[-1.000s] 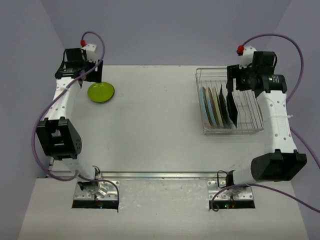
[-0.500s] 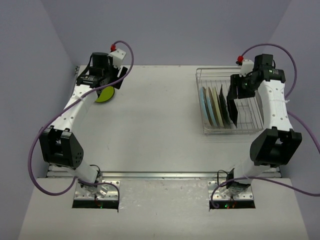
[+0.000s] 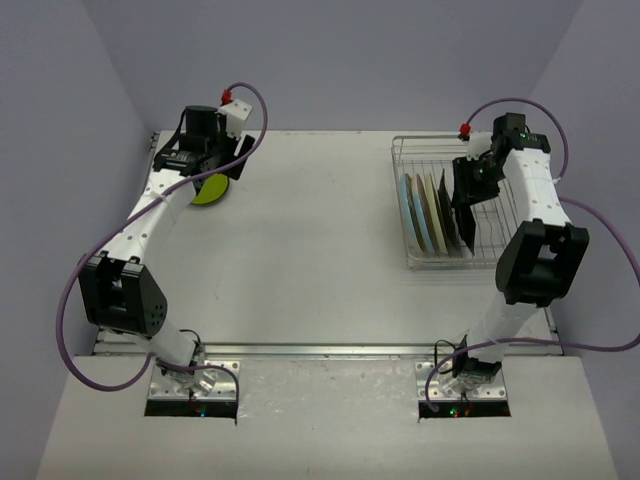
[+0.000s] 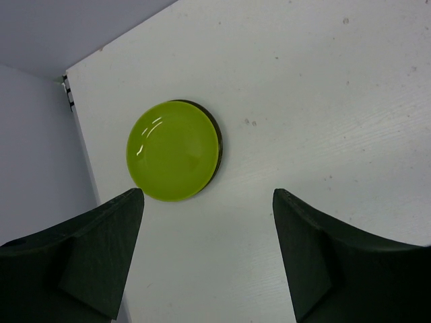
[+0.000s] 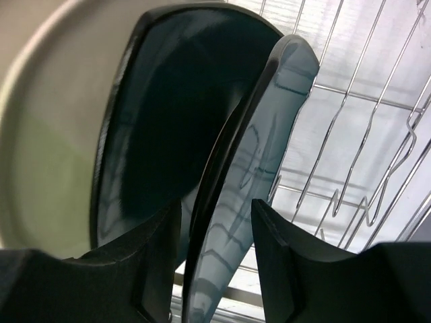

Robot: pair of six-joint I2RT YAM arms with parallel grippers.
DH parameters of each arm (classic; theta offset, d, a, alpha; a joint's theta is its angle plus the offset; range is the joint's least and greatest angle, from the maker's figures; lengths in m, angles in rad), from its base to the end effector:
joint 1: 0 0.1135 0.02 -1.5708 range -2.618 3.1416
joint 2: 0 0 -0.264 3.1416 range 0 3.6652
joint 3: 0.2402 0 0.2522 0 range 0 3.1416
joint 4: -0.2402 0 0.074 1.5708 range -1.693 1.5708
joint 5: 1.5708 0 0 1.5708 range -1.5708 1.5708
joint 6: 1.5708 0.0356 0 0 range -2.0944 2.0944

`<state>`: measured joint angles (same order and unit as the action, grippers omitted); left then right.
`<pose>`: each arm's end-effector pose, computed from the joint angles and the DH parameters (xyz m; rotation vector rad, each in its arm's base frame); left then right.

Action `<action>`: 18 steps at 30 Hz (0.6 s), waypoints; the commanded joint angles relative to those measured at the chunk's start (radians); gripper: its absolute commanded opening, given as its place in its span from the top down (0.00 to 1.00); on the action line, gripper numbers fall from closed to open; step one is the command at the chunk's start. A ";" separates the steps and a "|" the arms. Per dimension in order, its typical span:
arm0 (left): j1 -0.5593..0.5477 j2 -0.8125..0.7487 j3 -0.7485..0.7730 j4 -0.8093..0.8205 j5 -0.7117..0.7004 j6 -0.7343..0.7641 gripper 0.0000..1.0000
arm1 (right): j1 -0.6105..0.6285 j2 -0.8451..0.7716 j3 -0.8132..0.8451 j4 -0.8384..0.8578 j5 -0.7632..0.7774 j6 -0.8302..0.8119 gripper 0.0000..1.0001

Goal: Unload the plates from the dish rack

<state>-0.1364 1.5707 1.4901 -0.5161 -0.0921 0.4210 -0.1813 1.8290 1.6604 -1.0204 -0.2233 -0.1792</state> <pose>0.3566 -0.0456 0.3561 0.5476 2.1065 0.2627 0.3747 -0.0607 0.2859 -0.0561 2.7201 0.2058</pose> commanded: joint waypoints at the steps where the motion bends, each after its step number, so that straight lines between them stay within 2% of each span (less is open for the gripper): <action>1: 0.000 -0.019 -0.005 0.024 -0.021 -0.008 0.24 | 0.022 -0.009 0.022 0.064 0.043 -0.036 0.54; 4: 0.000 -0.015 0.001 0.022 -0.021 -0.012 0.23 | 0.036 -0.008 0.015 0.054 0.046 -0.033 0.57; 6: 0.000 -0.011 0.007 0.020 -0.022 -0.014 0.22 | 0.036 -0.004 0.022 0.029 0.041 -0.027 0.64; 8: 0.000 -0.009 0.015 0.017 -0.021 -0.014 0.16 | 0.036 -0.001 0.059 -0.022 0.010 -0.020 0.80; 9: 0.000 -0.008 0.018 0.014 -0.017 -0.013 0.10 | 0.036 -0.003 0.083 -0.050 -0.006 -0.012 0.92; 10: 0.000 -0.008 0.020 0.011 -0.011 -0.015 0.06 | 0.035 -0.006 0.103 -0.072 -0.016 -0.010 0.99; 13: 0.000 -0.007 0.031 0.002 0.015 -0.028 0.00 | 0.032 -0.035 0.151 -0.131 -0.036 0.000 1.00; 18: 0.000 0.014 0.065 -0.027 0.040 -0.057 0.00 | 0.013 -0.068 0.308 -0.225 -0.070 0.009 1.00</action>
<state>-0.1364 1.5736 1.4949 -0.5347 -0.0871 0.4024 -0.1686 1.8433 1.8028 -1.1638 -0.1867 -0.1764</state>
